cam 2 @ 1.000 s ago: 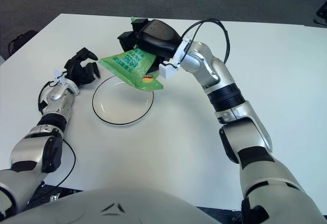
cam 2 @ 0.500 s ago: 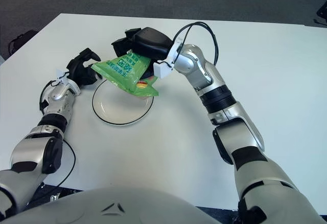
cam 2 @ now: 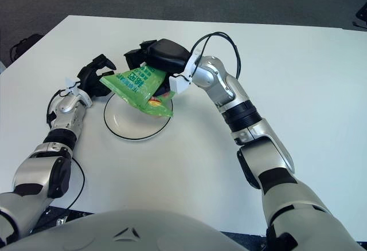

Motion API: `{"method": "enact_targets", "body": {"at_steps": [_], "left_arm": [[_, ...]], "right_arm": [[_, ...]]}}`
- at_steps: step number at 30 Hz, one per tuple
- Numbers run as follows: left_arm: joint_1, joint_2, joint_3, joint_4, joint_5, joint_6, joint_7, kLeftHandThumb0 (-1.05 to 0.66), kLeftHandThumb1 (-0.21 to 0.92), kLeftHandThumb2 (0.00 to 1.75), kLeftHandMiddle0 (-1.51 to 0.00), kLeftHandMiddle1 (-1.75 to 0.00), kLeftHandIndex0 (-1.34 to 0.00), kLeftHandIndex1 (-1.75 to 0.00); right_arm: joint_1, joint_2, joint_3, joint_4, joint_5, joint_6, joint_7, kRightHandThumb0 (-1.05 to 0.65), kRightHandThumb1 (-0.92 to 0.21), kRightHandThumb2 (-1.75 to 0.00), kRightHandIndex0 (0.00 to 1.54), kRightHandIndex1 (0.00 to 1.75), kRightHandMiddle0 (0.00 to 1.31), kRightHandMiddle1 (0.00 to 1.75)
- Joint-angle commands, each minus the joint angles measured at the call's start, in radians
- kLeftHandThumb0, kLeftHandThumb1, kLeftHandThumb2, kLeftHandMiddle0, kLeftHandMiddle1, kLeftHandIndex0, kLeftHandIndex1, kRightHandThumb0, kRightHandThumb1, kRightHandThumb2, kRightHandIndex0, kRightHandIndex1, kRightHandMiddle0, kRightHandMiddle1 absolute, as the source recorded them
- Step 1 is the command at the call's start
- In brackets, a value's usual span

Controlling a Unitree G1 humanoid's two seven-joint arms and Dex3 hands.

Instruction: Put the snack into the plate.

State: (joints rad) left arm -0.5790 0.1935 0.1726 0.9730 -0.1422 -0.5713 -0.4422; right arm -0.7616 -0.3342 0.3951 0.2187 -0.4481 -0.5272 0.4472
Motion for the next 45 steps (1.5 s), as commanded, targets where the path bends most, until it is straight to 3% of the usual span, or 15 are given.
{"method": "enact_targets", "body": {"at_steps": [1, 4, 6, 13, 19, 25, 29, 38, 45], "left_arm": [[0.079, -0.029, -0.032, 0.05, 0.049, -0.05, 0.034, -0.45, 0.42, 1.19, -0.97, -1.75, -0.53, -1.75], [0.08, -0.02, -0.057, 0.057, 0.087, -0.063, 0.066, -0.45, 0.42, 1.18, -0.96, -1.75, -0.53, -1.75], [0.081, -0.016, -0.069, 0.06, 0.104, -0.068, 0.08, -0.45, 0.42, 1.19, -0.96, -1.75, -0.53, -1.75], [0.078, -0.005, -0.085, 0.056, 0.12, -0.071, 0.085, -0.47, 0.36, 1.26, -1.02, -1.75, -0.58, -1.75], [0.068, -0.02, -0.069, 0.064, 0.086, -0.072, 0.055, -0.47, 0.37, 1.25, -1.01, -1.75, -0.57, -1.75], [0.061, -0.036, -0.05, 0.089, 0.051, -0.077, 0.03, -0.45, 0.43, 1.18, -0.94, -1.75, -0.52, -1.75], [0.054, -0.041, -0.041, 0.102, 0.032, -0.069, 0.003, -0.44, 0.44, 1.16, -0.9, -1.75, -0.51, -1.75], [0.038, -0.045, -0.033, 0.128, 0.024, -0.06, -0.012, -0.44, 0.45, 1.15, -0.86, -1.75, -0.51, -1.75], [0.034, -0.048, -0.029, 0.141, 0.027, -0.068, -0.008, -0.44, 0.46, 1.14, -0.86, -1.75, -0.5, -1.75]], "right_arm": [[0.001, -0.013, 0.013, -0.024, 0.049, 0.014, 0.072, -0.38, -0.58, -0.8, 0.14, 1.34, 0.12, 1.19], [-0.008, -0.024, 0.018, -0.022, 0.045, -0.019, 0.09, -0.54, -0.6, -0.76, 0.06, 0.96, 0.05, 0.96], [-0.011, -0.028, 0.019, -0.019, 0.038, -0.039, 0.092, -0.65, -0.67, -0.66, 0.02, 0.64, 0.02, 0.75], [-0.032, -0.047, 0.018, 0.027, -0.025, -0.163, 0.03, -0.88, -0.88, -0.46, 0.0, 0.09, 0.0, 0.26], [-0.044, -0.046, 0.009, 0.086, -0.092, -0.276, -0.089, -1.02, -0.92, -0.54, 0.0, 0.01, 0.0, 0.05], [-0.062, -0.045, 0.014, 0.135, -0.141, -0.321, -0.156, -1.04, -0.92, -0.49, 0.0, 0.0, 0.0, 0.0], [-0.062, -0.04, 0.006, 0.132, -0.164, -0.298, -0.182, -1.05, -0.92, -0.47, 0.0, 0.0, 0.0, 0.0], [-0.033, -0.028, -0.01, 0.096, -0.106, -0.226, -0.165, -1.05, -0.92, -0.42, 0.0, 0.0, 0.0, 0.0], [-0.023, -0.052, -0.032, 0.048, -0.075, -0.175, -0.139, -1.05, -0.92, -0.35, 0.0, 0.0, 0.0, 0.0]]}}
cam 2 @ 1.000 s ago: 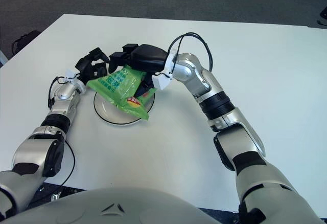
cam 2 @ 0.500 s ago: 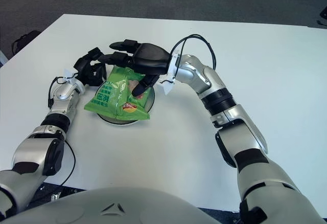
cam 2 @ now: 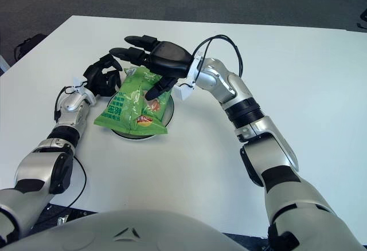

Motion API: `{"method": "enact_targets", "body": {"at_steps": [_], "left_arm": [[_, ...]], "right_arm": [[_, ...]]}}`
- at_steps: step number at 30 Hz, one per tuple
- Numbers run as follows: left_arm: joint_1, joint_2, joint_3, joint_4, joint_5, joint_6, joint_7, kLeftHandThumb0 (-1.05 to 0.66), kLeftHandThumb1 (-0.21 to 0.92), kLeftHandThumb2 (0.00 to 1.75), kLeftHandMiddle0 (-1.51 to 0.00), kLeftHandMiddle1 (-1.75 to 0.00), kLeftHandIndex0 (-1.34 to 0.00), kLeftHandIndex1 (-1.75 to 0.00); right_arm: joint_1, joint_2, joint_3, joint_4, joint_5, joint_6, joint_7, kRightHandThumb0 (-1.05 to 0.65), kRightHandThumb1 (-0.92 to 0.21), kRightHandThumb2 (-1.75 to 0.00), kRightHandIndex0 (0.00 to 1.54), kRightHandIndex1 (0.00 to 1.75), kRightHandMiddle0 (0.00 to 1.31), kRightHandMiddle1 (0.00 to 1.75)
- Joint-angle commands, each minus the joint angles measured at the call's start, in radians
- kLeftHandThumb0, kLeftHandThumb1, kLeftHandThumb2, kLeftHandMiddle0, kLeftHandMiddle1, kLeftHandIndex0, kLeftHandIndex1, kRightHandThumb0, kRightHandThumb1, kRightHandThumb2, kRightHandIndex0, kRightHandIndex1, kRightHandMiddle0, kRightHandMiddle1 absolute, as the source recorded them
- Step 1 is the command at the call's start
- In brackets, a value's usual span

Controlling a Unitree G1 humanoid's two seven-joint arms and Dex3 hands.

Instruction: Put the snack into the plate.

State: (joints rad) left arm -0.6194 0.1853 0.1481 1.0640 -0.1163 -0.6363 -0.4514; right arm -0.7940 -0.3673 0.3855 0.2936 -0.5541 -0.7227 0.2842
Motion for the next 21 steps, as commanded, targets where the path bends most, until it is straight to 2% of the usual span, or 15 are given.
{"method": "enact_targets", "body": {"at_steps": [1, 7, 14, 17, 21], "left_arm": [[0.074, -0.041, -0.004, 0.052, 0.002, -0.004, 0.002, -0.44, 0.46, 1.14, -0.86, -1.75, -0.5, -1.75], [0.071, -0.041, -0.001, 0.057, 0.007, 0.002, 0.007, -0.44, 0.46, 1.14, -0.85, -1.75, -0.5, -1.75], [0.07, -0.038, -0.005, 0.061, 0.022, -0.001, 0.036, -0.44, 0.46, 1.14, -0.85, -1.75, -0.5, -1.75], [0.071, -0.037, -0.008, 0.054, 0.027, -0.006, 0.044, -0.44, 0.44, 1.16, -0.86, -1.75, -0.51, -1.75], [0.07, -0.035, -0.003, 0.054, 0.015, -0.005, 0.024, -0.44, 0.44, 1.16, -0.88, -1.75, -0.51, -1.75]], "right_arm": [[0.008, -0.026, -0.027, -0.032, 0.04, 0.026, 0.032, -1.05, -0.92, -0.34, 0.0, 0.0, 0.0, 0.0], [-0.026, -0.066, -0.048, -0.014, 0.092, 0.053, 0.099, -1.05, -0.92, -0.33, 0.0, 0.0, 0.0, 0.0], [-0.018, -0.151, -0.114, 0.081, 0.288, 0.125, 0.278, -1.05, -0.92, -0.25, 0.0, 0.0, 0.0, 0.0], [-0.012, -0.175, -0.136, 0.055, 0.299, 0.162, 0.3, -1.05, -0.92, -0.21, 0.0, 0.0, 0.0, 0.0], [0.048, -0.214, -0.187, 0.008, 0.281, 0.197, 0.261, -1.05, -0.92, -0.19, 0.0, 0.0, 0.0, 0.0]]}}
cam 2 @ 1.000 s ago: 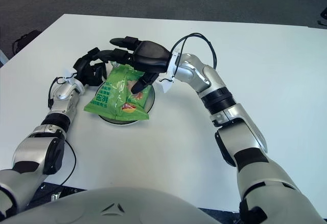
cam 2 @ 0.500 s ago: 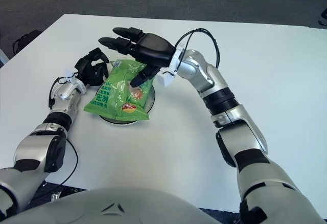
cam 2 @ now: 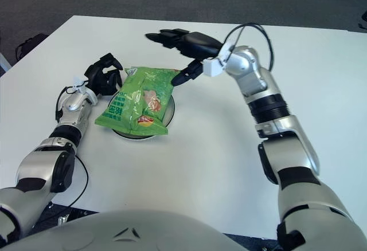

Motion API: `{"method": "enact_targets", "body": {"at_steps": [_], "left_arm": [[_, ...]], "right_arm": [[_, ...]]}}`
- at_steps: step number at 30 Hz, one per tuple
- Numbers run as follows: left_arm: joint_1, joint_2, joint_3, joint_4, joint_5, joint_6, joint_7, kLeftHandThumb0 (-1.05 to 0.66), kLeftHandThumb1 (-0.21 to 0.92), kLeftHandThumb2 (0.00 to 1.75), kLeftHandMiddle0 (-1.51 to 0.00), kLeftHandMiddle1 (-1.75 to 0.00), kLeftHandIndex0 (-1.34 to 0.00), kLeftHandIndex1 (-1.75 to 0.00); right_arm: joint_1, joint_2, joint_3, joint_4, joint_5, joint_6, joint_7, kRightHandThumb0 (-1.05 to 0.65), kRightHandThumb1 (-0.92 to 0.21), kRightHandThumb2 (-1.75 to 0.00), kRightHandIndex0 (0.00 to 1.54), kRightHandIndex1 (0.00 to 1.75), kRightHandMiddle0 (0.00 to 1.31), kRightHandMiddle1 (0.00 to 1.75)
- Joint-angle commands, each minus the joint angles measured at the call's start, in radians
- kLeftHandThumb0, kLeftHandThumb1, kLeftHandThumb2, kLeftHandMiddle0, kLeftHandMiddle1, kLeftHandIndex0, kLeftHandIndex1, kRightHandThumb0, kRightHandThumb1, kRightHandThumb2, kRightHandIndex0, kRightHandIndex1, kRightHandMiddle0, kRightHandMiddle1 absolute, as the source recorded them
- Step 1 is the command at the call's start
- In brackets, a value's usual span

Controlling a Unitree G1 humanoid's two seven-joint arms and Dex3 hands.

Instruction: Put the snack into the plate.

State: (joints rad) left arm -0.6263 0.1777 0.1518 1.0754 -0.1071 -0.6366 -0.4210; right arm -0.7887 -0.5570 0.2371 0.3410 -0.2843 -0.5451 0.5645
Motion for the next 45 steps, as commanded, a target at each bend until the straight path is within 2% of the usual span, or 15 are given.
{"method": "enact_targets", "body": {"at_steps": [1, 6, 10, 15, 18, 20, 25, 28, 29, 32, 36, 38, 42, 44, 45], "left_arm": [[0.076, -0.026, -0.004, 0.043, 0.001, -0.002, -0.015, -0.44, 0.44, 1.16, -0.89, -1.75, -0.51, -1.75], [0.074, -0.021, 0.002, 0.046, -0.011, 0.008, -0.039, -0.44, 0.45, 1.15, -0.91, -1.75, -0.51, -1.75], [0.07, -0.012, 0.015, 0.054, -0.023, 0.028, -0.059, -0.44, 0.46, 1.14, -0.92, -1.75, -0.5, -1.75], [0.068, 0.0, 0.019, 0.058, -0.022, 0.042, -0.043, -0.44, 0.45, 1.15, -0.94, -1.75, -0.5, -1.75], [0.067, 0.004, 0.021, 0.059, -0.023, 0.048, -0.043, -0.44, 0.45, 1.15, -0.95, -1.75, -0.51, -1.75], [0.064, 0.01, 0.024, 0.059, -0.026, 0.059, -0.043, -0.44, 0.45, 1.16, -0.95, -1.75, -0.51, -1.75], [0.06, 0.021, 0.03, 0.058, -0.031, 0.082, -0.041, -0.44, 0.44, 1.16, -0.95, -1.75, -0.51, -1.75], [0.056, 0.027, 0.032, 0.06, -0.033, 0.094, -0.042, -0.44, 0.44, 1.16, -0.96, -1.75, -0.51, -1.75], [0.055, 0.029, 0.032, 0.061, -0.033, 0.097, -0.042, -0.44, 0.44, 1.16, -0.96, -1.75, -0.51, -1.75], [0.047, 0.037, 0.039, 0.061, -0.04, 0.117, -0.046, -0.44, 0.45, 1.16, -0.96, -1.75, -0.51, -1.75], [0.044, 0.038, 0.051, 0.061, -0.054, 0.13, -0.056, -0.44, 0.45, 1.15, -0.96, -1.75, -0.51, -1.75], [0.042, 0.039, 0.057, 0.061, -0.06, 0.14, -0.063, -0.44, 0.45, 1.15, -0.96, -1.75, -0.51, -1.75], [0.042, 0.042, 0.063, 0.061, -0.067, 0.153, -0.073, -0.44, 0.45, 1.16, -0.96, -1.75, -0.51, -1.75], [0.042, 0.042, 0.064, 0.06, -0.069, 0.156, -0.075, -0.44, 0.44, 1.16, -0.96, -1.75, -0.51, -1.75], [0.042, 0.042, 0.064, 0.059, -0.069, 0.157, -0.077, -0.44, 0.44, 1.16, -0.96, -1.75, -0.51, -1.75]], "right_arm": [[0.068, -0.032, -0.055, -0.045, 0.01, 0.02, -0.037, -1.05, -0.92, -0.19, 0.0, 0.0, 0.0, 0.0], [0.148, -0.048, -0.102, -0.056, -0.017, 0.011, -0.117, -1.04, -0.92, -0.19, 0.0, 0.0, 0.0, 0.0], [0.195, -0.026, -0.134, -0.072, -0.074, 0.074, -0.228, -1.03, -0.92, -0.25, 0.01, 0.0, 0.02, 0.02], [0.188, -0.014, -0.158, 0.007, -0.104, 0.127, -0.334, -1.02, -0.92, -0.35, 0.11, 0.05, 0.0, 0.36], [0.181, -0.003, -0.17, 0.041, -0.097, 0.146, -0.375, -1.0, -0.92, -0.39, 0.15, 0.07, 0.0, 0.49], [0.229, 0.026, -0.201, 0.037, -0.087, 0.156, -0.454, -0.99, -0.92, -0.4, 0.18, 0.09, 0.0, 0.56], [0.367, 0.087, -0.261, 0.043, -0.053, 0.133, -0.601, -0.89, -0.92, -0.45, 0.16, 0.49, 0.0, 0.79], [0.405, 0.111, -0.268, 0.061, -0.049, 0.118, -0.649, -0.83, -0.92, -0.48, 0.15, 0.72, 0.0, 0.92], [0.417, 0.12, -0.268, 0.075, -0.049, 0.112, -0.666, -0.82, -0.92, -0.48, 0.16, 0.75, 0.0, 0.94], [0.419, 0.151, -0.267, 0.235, -0.047, 0.083, -0.737, -0.74, -0.92, -0.5, 0.19, 0.93, 0.0, 1.15], [0.399, 0.175, -0.273, 0.315, -0.032, 0.079, -0.773, -0.64, -0.85, -0.62, 0.21, 1.16, 0.01, 1.48], [0.38, 0.188, -0.284, 0.37, -0.01, 0.074, -0.779, -0.5, -0.86, -0.6, 0.23, 1.29, 0.12, 1.61], [0.356, 0.2, -0.311, 0.477, 0.044, 0.036, -0.781, -0.39, -0.83, -0.64, 0.3, 1.47, 0.22, 1.72], [0.347, 0.204, -0.327, 0.511, 0.071, 0.021, -0.781, -0.2, -0.78, -0.67, 0.38, 1.44, 0.23, 1.73], [0.343, 0.206, -0.331, 0.518, 0.079, 0.016, -0.783, -0.16, -0.76, -0.69, 0.4, 1.43, 0.24, 1.73]]}}
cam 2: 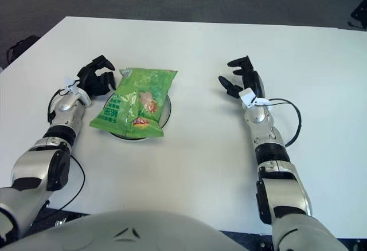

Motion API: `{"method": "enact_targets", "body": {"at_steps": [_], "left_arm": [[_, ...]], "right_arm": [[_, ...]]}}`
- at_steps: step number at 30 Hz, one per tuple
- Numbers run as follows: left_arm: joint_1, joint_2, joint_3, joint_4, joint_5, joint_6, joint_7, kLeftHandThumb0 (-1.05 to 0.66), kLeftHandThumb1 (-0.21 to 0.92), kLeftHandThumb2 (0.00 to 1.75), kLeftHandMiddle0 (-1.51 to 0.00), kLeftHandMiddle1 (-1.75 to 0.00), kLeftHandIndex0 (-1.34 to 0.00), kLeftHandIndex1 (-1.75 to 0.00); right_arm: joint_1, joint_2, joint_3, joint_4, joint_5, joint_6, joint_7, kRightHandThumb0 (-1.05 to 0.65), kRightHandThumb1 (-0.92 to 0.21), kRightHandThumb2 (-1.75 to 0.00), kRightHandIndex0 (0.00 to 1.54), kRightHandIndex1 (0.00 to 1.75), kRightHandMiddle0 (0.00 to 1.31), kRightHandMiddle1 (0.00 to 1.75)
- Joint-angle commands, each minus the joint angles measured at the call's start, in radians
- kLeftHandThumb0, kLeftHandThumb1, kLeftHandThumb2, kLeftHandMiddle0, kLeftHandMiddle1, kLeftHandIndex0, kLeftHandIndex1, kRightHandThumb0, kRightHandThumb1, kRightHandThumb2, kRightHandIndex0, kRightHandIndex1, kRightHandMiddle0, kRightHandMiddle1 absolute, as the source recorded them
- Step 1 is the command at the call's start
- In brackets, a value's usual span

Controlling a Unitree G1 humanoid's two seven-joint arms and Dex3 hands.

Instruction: Put the snack into the plate.

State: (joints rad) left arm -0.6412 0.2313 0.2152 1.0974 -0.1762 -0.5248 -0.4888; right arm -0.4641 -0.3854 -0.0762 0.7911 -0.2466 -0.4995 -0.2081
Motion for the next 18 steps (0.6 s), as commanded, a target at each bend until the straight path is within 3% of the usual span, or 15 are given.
{"method": "enact_targets", "body": {"at_steps": [1, 4, 11, 18], "left_arm": [[0.058, -0.013, 0.002, 0.035, -0.003, 0.046, -0.009, -0.44, 0.44, 1.16, -0.96, -1.75, -0.51, -1.75], [0.058, -0.016, 0.004, 0.03, -0.008, 0.054, -0.007, -0.44, 0.45, 1.15, -0.96, -1.75, -0.51, -1.75], [0.061, -0.02, 0.009, 0.02, -0.014, 0.08, 0.004, -0.44, 0.46, 1.14, -0.96, -1.75, -0.5, -1.75], [0.067, -0.023, 0.014, 0.008, -0.017, 0.091, 0.005, -0.43, 0.49, 1.1, -0.94, -1.75, -0.48, -1.75]], "right_arm": [[0.02, 0.04, -0.029, 0.065, 0.058, -0.027, -0.01, -0.11, -0.73, -0.71, 0.43, 1.42, 0.25, 1.74], [0.035, 0.061, -0.051, 0.033, 0.096, -0.007, -0.008, -0.04, -0.62, -0.84, 0.53, 1.4, 0.29, 1.74], [0.13, 0.16, -0.114, -0.181, 0.284, 0.136, 0.071, -0.01, -0.4, -1.13, 0.65, 1.44, 0.41, 1.75], [0.227, 0.248, -0.108, -0.337, 0.366, 0.258, 0.097, -0.01, -0.14, -1.47, 0.78, 1.58, 0.56, 1.75]]}}
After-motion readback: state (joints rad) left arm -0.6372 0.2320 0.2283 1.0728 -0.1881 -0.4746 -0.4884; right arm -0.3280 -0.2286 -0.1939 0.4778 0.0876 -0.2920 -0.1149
